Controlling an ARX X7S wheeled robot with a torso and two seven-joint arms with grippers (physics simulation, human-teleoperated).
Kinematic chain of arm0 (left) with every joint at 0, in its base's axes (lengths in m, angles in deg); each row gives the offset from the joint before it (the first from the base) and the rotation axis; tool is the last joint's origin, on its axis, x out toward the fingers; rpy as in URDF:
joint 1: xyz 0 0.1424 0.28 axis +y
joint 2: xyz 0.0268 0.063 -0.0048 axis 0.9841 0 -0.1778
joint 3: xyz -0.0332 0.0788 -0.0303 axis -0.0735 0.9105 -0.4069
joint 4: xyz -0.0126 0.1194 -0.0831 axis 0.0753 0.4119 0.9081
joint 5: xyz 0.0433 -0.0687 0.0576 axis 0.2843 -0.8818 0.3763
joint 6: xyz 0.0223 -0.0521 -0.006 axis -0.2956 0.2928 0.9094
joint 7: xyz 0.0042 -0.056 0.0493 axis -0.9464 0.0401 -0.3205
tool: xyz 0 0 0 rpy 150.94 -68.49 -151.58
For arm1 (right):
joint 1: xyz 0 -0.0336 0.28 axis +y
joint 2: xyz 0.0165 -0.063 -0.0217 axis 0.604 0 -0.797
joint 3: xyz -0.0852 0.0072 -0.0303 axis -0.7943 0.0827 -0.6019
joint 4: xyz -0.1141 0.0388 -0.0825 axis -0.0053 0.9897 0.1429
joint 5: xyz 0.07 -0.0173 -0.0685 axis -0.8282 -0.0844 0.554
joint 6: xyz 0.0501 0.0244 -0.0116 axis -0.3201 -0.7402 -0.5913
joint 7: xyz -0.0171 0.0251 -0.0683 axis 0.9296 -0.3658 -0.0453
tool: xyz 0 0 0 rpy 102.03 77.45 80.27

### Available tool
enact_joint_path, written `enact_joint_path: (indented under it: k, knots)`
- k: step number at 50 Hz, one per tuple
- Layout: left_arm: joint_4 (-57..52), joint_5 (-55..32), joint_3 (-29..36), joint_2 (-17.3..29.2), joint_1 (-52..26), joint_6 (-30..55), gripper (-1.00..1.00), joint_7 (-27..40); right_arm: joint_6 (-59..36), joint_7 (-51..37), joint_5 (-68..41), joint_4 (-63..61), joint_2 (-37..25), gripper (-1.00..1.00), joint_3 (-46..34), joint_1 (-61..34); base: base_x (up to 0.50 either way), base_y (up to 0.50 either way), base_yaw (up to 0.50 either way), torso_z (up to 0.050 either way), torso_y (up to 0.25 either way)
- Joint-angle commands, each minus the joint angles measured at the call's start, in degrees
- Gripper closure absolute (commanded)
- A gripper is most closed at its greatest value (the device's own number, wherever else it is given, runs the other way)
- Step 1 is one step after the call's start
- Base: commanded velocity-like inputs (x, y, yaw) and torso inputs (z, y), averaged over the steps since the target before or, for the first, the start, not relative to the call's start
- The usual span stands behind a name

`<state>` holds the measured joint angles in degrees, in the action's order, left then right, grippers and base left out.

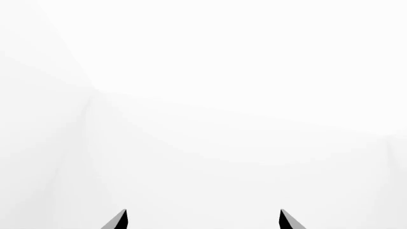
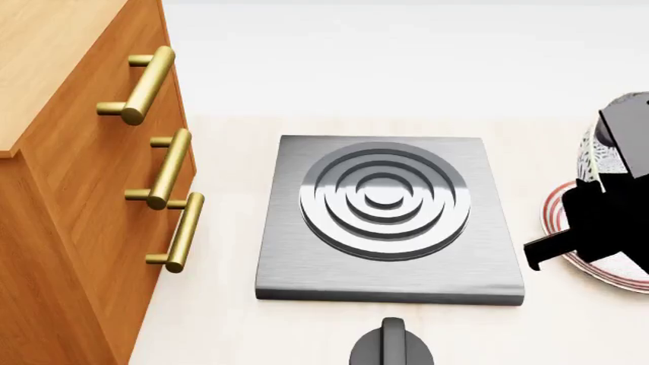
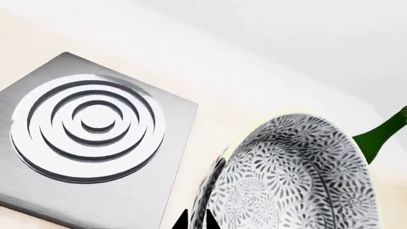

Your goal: Put the bowl on the stove.

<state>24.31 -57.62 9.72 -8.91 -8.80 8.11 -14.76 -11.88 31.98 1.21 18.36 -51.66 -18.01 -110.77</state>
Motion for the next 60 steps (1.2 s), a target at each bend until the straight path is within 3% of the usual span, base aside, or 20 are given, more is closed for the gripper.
enact_joint_path:
  k: [1,27,57,60]
  knots:
    - [0.02,1.13,-0.53,-1.51,-0.47,0.85,-1.00,-1.44,1.85,3.25,5.03,5.18,6.76,1.00,-4.43,-7.59,0.00,0.00,0.00,0.000,0.000]
    - [0.05,1.06,-0.44,-1.50,-0.59,0.79,-1.00,-1.48,9.73,8.11,7.60,13.52,16.22,1.00,-9.89,-13.42,0.00,0.00,0.00,0.000,0.000]
    - [-0.11,0.92,-0.51,-1.34,-0.71,0.92,-1.00,-1.24,10.52,8.50,6.46,10.01,15.03,1.00,-9.69,-11.43,0.00,0.00,0.00,0.000,0.001]
    - [-0.14,0.81,-0.69,-1.24,-0.81,0.90,-1.00,-1.16,13.38,9.74,7.55,14.37,16.22,1.00,-10.18,-12.64,0.00,0.00,0.00,0.000,0.000]
